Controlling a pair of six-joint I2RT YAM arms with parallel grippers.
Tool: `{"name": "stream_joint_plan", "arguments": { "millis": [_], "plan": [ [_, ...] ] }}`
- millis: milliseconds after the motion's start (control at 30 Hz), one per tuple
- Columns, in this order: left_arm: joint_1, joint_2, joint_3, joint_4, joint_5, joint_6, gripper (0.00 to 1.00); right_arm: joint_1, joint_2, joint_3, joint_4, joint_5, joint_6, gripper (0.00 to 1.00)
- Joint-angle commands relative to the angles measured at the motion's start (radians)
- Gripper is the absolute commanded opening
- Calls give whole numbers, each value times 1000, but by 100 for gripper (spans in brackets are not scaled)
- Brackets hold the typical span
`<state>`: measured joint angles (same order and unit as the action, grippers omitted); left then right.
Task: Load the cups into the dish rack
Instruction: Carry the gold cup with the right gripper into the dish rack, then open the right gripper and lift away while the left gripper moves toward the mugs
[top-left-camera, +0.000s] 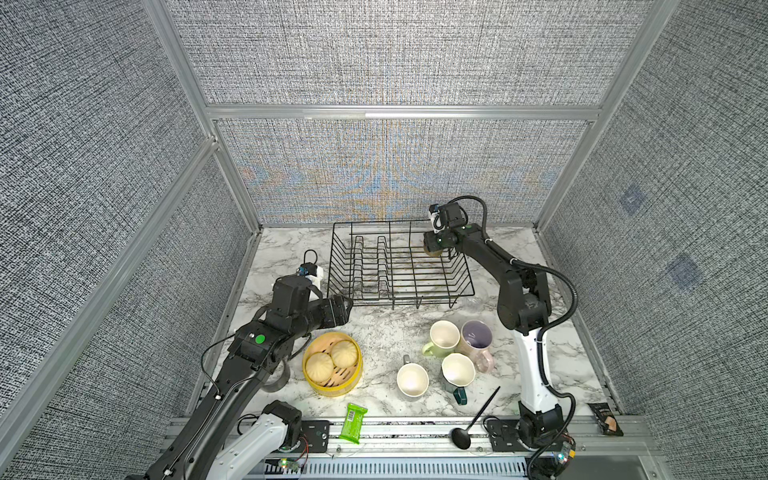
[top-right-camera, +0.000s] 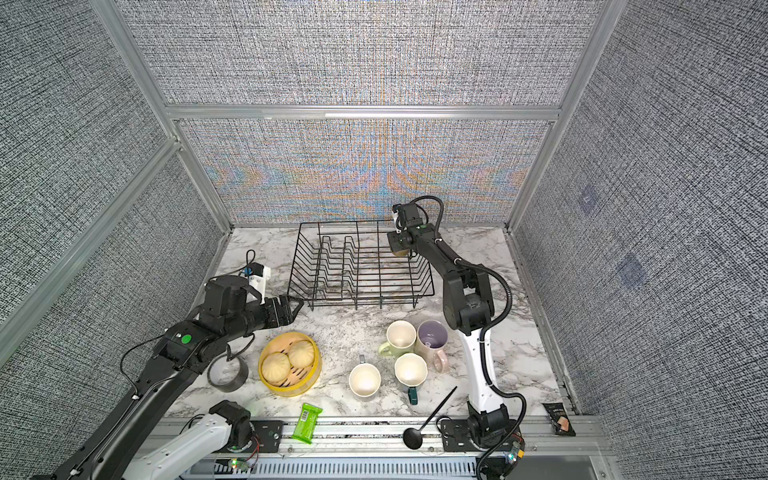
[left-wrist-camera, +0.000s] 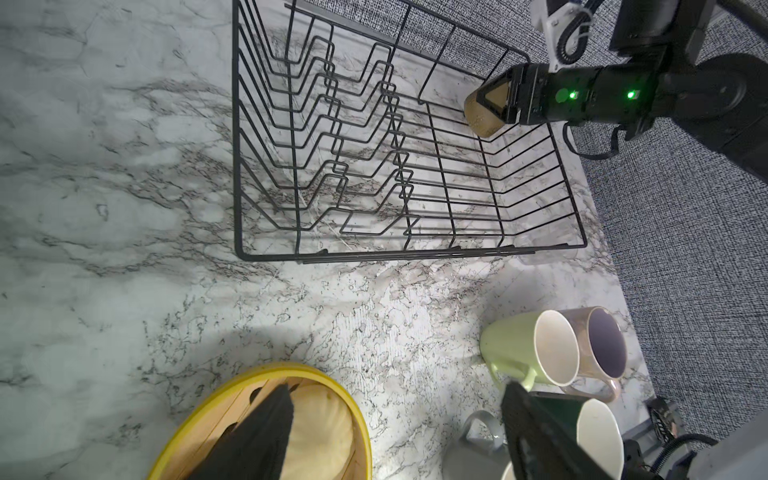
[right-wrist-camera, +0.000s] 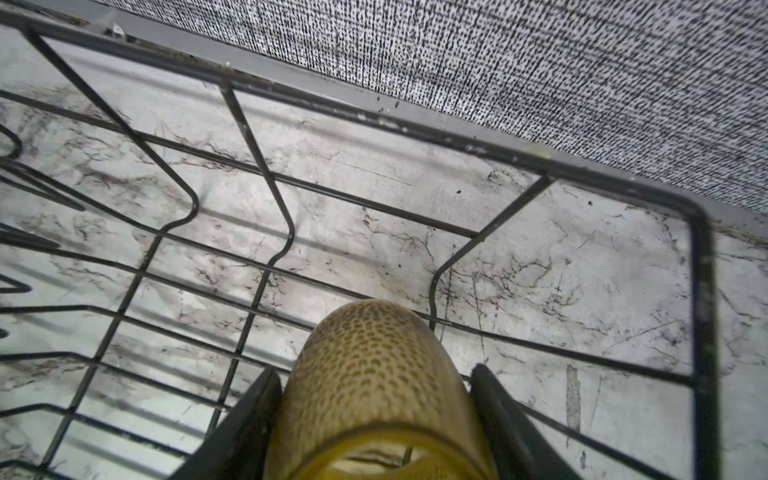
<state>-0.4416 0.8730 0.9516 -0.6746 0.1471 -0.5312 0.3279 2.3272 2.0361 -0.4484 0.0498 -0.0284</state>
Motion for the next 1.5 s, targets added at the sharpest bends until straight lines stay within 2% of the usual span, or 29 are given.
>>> {"name": "stream_joint_plan", "arguments": {
  "millis": [0, 100, 233, 433, 600, 700, 767, 833, 900, 967, 1067, 1267, 1400, 1467],
  "plan": [
    [1, 10, 28, -48, -38, 54, 80, -8, 28, 31, -27, 8, 7, 62],
    [0, 5, 31, -59, -41, 59, 80, -19, 53, 69, -63, -10, 32, 63],
    [1, -12, 26, -65, -51, 72, 80, -20, 65, 86, -88, -11, 42, 68],
    [1, -37, 19, -67, -62, 86, 80, -17, 63, 106, -121, 8, 33, 86],
    [0, -43, 21, -69, -38, 83, 80, -10, 37, 145, -192, 22, 27, 87],
    [1, -45, 3, -26, 27, 86, 80, 0, -35, 102, -176, 33, 27, 87],
    [0, -43, -15, 17, 102, 85, 80, 7, -90, 83, -177, 42, 27, 87],
    [1, -35, -36, 70, 218, 80, 76, 14, -157, 48, -180, 45, 35, 87],
    [-2, -10, -30, 91, 319, 84, 73, 17, -232, -9, -171, 52, 51, 87],
    [-14, 8, -23, 111, 367, 70, 72, 20, -315, -82, -146, 60, 73, 87],
    [-72, 11, -31, 139, 332, 82, 72, 22, -455, -210, -99, 62, 123, 87],
    [-267, 86, -18, 124, 217, 160, 72, 17, -783, -556, 89, 57, 188, 88],
    [-365, 156, -33, 141, 163, 180, 71, 13, -1004, -797, 211, 142, 167, 90],
    [-413, 189, -32, 127, 148, 196, 70, 7, -1110, -913, 258, 167, 157, 96]
  ]
}}
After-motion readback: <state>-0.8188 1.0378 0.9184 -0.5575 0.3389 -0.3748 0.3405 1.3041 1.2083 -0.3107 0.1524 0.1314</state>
